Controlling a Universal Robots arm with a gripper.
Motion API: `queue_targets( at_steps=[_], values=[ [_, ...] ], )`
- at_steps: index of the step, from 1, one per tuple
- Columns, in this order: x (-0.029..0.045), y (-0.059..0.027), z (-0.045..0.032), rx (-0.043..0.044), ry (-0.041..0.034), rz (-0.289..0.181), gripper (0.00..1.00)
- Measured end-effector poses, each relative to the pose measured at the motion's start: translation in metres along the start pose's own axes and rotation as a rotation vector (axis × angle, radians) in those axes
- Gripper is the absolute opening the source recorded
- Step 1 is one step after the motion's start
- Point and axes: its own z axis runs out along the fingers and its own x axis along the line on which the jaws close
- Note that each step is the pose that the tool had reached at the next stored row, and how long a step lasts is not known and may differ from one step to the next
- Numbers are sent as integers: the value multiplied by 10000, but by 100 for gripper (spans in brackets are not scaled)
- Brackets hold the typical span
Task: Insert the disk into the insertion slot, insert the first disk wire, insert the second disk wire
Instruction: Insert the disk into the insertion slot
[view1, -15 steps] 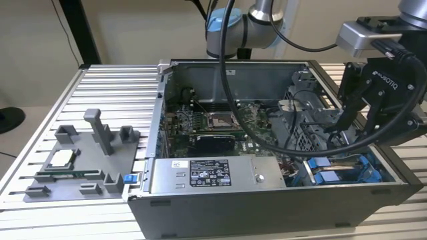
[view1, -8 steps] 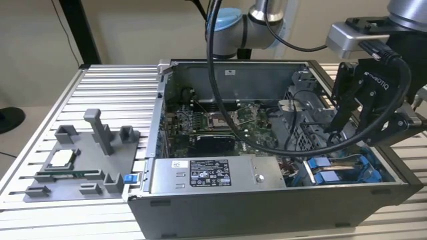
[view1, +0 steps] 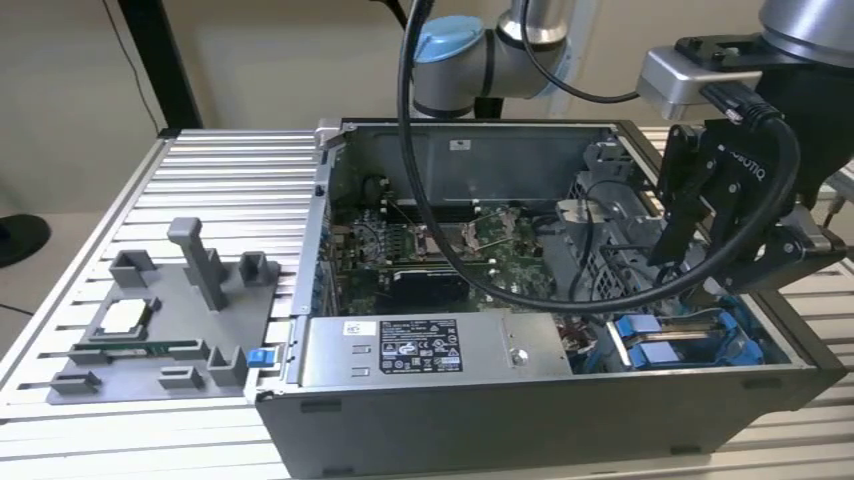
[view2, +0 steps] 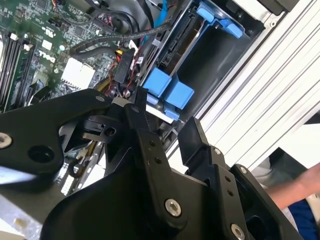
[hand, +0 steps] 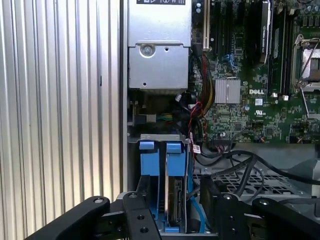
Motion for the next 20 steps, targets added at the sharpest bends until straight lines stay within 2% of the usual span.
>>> queue_targets(
  at_steps=[3,12,20],
  values=[
    [-1,7,0,11,0,2,100],
    [0,29,1,160,-4,-152,100],
    [0,31,1,166,-4,-207,100]
  ],
)
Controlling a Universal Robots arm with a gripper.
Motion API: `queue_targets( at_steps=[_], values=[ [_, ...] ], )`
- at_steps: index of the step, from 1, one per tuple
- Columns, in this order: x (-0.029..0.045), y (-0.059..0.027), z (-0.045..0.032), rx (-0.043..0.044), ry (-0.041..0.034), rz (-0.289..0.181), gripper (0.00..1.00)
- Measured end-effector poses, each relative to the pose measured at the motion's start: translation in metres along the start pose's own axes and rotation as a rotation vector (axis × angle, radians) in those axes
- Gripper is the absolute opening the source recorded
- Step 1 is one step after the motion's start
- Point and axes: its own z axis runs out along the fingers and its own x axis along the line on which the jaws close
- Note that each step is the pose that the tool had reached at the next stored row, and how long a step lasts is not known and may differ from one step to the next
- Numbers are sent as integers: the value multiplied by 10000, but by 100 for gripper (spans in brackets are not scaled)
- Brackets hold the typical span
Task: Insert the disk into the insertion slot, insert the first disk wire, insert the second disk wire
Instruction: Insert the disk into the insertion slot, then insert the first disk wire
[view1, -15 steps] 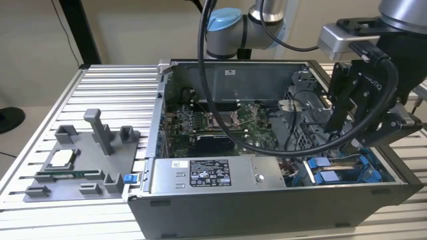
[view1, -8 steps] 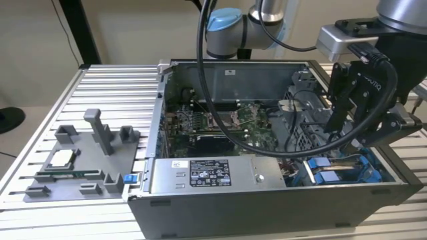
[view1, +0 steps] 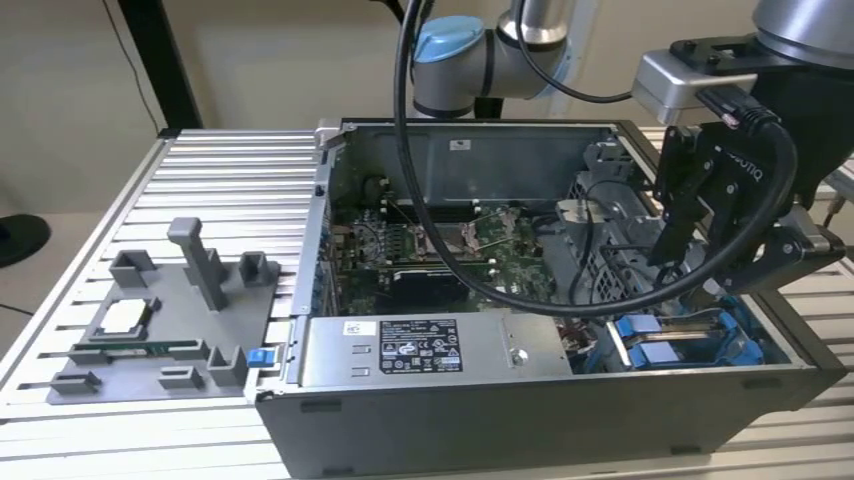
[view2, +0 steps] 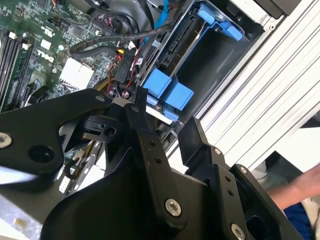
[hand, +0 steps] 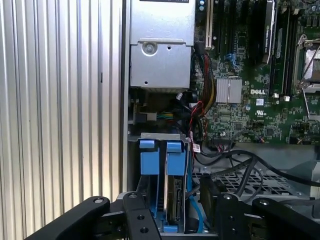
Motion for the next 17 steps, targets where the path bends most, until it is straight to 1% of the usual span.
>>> queue_targets(
  at_steps=[3,7,9,11,12,15,17],
  values=[
    [0,1,0,6,-1,-1,100],
    [-6,23,4,69,-12,1,100],
    [-18,31,7,100,-40,1,100],
    [-41,31,7,108,-89,0,100],
    [-57,32,7,121,-128,3,100],
    [-111,35,9,223,-368,8,100],
    [-132,35,13,292,-527,11,100]
  ],
)
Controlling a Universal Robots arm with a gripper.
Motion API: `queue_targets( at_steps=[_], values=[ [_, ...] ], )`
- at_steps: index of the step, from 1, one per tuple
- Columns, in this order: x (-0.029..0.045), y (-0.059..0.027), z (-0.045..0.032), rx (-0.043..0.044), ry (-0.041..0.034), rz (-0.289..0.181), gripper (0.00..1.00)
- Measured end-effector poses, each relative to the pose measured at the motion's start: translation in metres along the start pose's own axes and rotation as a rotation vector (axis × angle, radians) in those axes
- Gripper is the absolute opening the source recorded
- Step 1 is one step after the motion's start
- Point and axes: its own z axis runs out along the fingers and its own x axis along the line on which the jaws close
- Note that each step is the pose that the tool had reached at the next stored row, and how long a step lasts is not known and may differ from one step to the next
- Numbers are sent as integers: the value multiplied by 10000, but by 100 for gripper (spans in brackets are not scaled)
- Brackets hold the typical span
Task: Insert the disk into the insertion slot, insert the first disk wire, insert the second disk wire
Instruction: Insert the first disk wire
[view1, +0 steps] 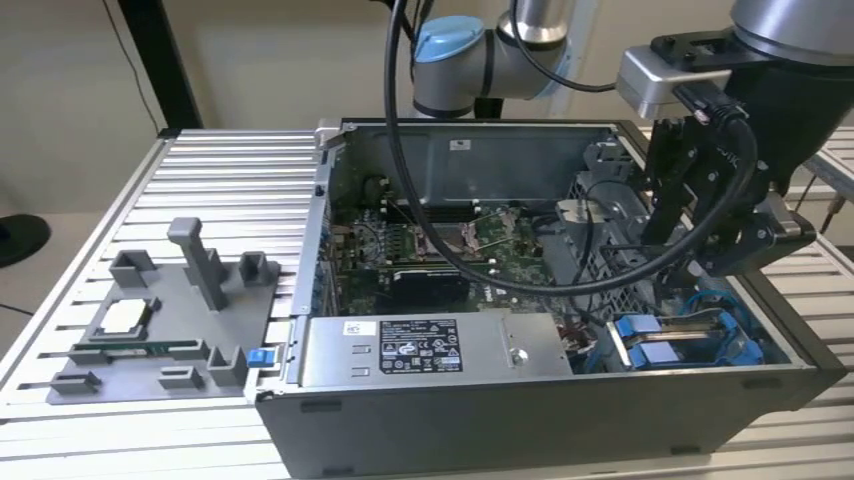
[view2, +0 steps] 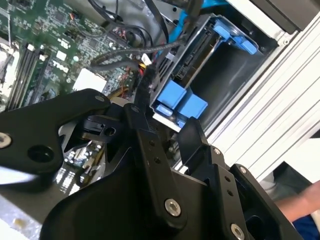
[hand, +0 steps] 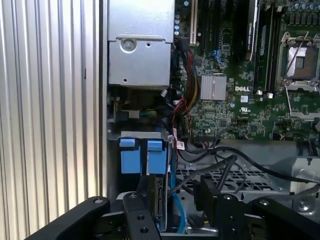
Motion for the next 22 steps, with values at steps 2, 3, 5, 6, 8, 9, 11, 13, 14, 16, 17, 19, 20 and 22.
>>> queue_targets(
  at_steps=[2,3,5,6,8,9,11,13,14,16,17,19,20,22],
  values=[
    [-16,1,7,135,-39,-7,100],
    [-25,1,11,222,-42,-15,100],
    [-40,1,23,370,-46,-29,100],
    [-45,3,34,419,-48,-33,100],
    [-55,7,67,466,-49,-35,100],
    [-61,9,85,481,-49,-36,100],
    [-72,12,123,506,-53,-37,100],
    [-75,13,156,515,-49,-38,100],
    [-74,14,169,517,-50,-38,100],
    [-74,15,184,523,-57,-38,100],
    [-73,15,187,527,-76,-36,100],
    [-73,20,192,554,-209,-25,100],
    [-73,20,193,567,-305,-20,100],
    [-75,21,194,581,-465,-12,100]
  ],
)
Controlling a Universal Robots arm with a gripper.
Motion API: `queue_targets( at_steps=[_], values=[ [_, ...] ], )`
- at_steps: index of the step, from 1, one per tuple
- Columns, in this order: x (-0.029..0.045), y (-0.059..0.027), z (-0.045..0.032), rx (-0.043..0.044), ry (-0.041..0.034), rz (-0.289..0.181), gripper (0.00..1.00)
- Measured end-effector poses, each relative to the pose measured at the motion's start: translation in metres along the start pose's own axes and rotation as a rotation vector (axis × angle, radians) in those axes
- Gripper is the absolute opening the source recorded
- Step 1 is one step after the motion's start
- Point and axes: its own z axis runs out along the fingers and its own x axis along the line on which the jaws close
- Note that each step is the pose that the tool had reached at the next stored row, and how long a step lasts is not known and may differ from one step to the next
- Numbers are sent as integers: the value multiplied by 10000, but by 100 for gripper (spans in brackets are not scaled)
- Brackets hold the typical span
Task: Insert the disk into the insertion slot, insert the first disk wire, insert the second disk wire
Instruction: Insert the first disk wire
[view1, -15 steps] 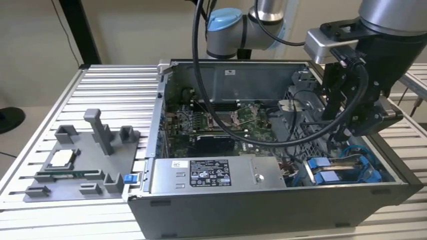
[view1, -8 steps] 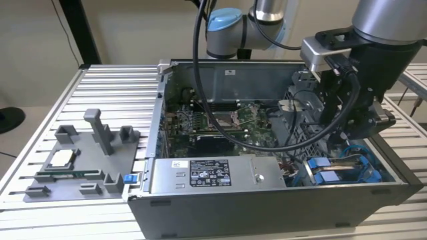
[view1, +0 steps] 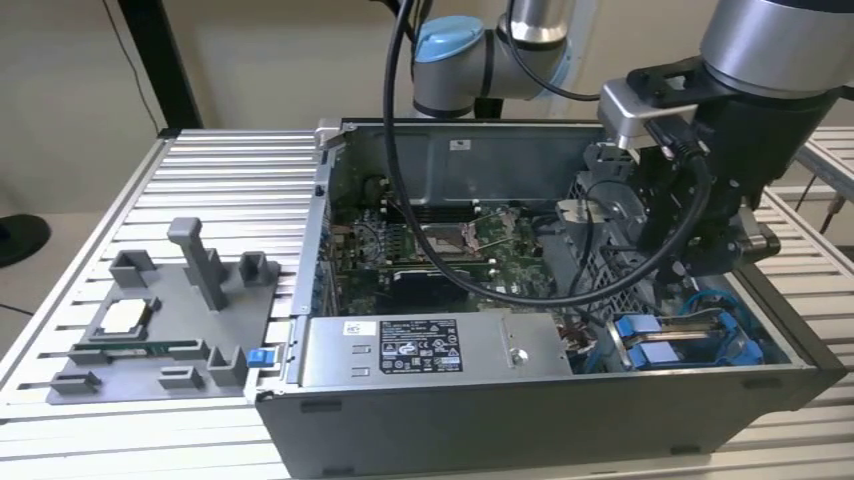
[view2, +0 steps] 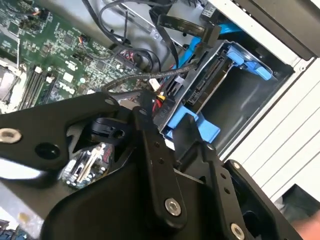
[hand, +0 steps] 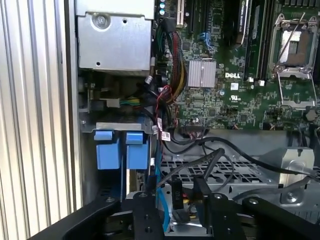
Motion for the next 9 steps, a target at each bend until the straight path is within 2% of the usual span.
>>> queue_targets(
  at_steps=[4,5,9],
  values=[
    [-1,0,-6,65,-289,18,100],
    [-2,-1,-13,82,-314,17,100],
    [0,-4,-48,113,-324,11,100]
  ],
)
